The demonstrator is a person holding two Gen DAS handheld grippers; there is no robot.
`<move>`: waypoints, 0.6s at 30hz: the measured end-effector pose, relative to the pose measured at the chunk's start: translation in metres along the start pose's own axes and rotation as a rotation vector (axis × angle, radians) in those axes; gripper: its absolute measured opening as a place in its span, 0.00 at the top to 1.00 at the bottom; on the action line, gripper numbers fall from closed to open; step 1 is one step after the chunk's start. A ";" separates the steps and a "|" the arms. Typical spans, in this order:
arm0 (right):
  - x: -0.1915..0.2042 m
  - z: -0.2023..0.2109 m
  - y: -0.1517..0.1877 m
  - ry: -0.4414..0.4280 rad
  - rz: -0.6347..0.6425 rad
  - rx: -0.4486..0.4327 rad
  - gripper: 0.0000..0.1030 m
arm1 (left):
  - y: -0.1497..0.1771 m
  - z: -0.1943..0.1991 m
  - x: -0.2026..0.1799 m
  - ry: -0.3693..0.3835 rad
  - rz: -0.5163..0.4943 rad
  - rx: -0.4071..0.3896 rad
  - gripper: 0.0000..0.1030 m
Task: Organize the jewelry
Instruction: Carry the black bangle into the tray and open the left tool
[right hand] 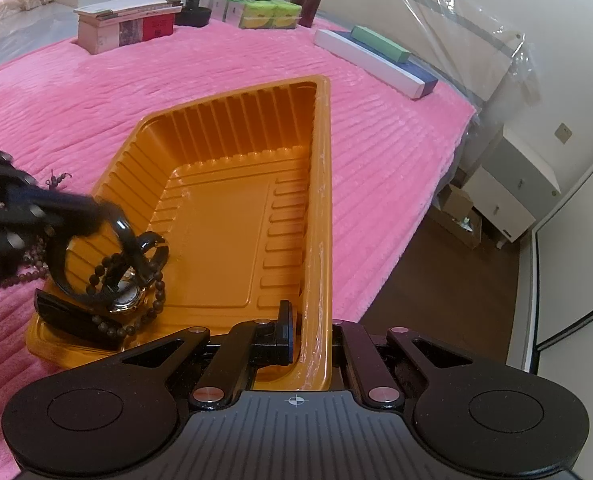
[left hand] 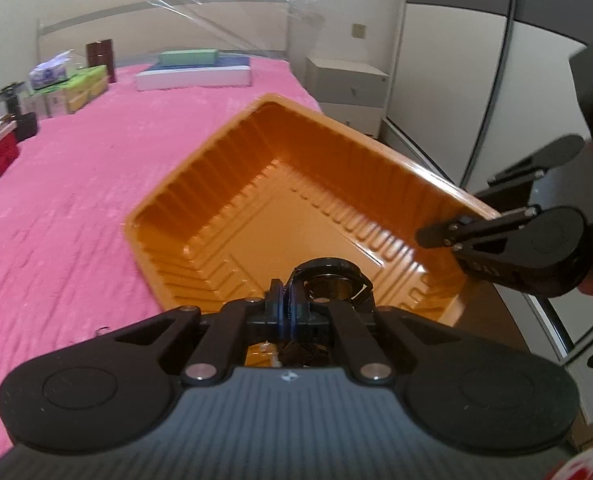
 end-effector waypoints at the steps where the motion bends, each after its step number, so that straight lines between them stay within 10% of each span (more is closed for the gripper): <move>1: 0.000 0.000 0.000 0.000 -0.001 0.000 0.96 | 0.001 -0.003 -0.003 0.005 -0.005 0.004 0.97; 10: 0.002 0.000 0.000 0.010 0.003 0.005 0.96 | 0.004 -0.004 -0.008 0.037 0.029 -0.013 0.83; 18: 0.002 0.001 0.000 0.014 0.001 0.004 0.96 | 0.020 0.027 0.046 -0.093 0.097 -0.034 0.75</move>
Point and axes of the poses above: each gripper's, at about its wrist camera, not at the fingertips, and z roughly against the way its jaws point, x to its left, y to its underside, the point moved 8 cm from there along -z, roughly the way its jaws point, and after that the axes turned 10 degrees about -y, right-handed, at the moved point
